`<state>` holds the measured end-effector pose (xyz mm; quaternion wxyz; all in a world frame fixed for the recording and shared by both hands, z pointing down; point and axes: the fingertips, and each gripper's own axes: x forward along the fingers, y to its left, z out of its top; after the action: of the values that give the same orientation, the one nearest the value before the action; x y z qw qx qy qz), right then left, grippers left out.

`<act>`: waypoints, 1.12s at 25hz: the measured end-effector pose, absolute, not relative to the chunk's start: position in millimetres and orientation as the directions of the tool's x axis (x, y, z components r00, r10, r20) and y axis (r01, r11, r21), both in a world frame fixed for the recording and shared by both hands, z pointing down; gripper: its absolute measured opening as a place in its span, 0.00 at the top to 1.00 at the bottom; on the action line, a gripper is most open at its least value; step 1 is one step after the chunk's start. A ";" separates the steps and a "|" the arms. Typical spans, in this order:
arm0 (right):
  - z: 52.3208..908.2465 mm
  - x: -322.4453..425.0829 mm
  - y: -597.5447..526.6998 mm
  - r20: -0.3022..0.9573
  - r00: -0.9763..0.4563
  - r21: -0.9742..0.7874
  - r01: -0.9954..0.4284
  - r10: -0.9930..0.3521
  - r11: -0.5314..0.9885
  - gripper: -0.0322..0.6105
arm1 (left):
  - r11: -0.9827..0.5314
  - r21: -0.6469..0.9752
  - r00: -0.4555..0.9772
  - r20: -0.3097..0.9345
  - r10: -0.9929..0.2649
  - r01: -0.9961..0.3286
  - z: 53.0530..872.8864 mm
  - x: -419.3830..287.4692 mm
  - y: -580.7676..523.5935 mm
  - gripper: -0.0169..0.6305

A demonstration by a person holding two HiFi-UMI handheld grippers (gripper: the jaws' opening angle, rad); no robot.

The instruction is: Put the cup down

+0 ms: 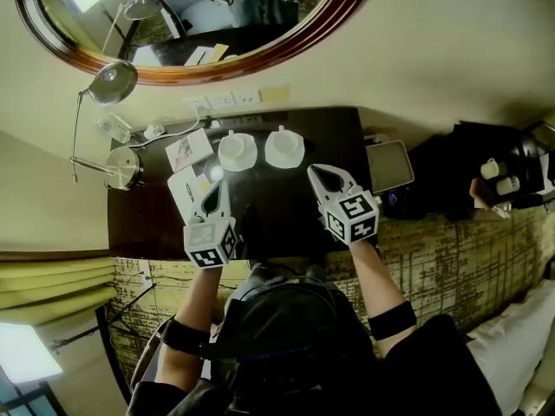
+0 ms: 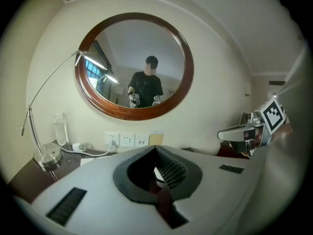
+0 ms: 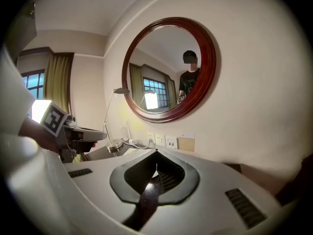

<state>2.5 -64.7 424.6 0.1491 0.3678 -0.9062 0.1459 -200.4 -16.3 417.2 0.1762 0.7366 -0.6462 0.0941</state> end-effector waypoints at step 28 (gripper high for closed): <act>514.3 -23.2 -52.2 0.521 -0.554 -0.138 -0.805 -0.649 0.577 0.88 | -0.140 0.068 0.156 0.456 -0.876 -0.988 476.9 -223.6 4.7 0.97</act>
<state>-23.2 -52.2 514.3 0.2123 0.4217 -0.8621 0.1840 -223.6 4.7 476.9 0.1791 0.7387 -0.6309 0.1556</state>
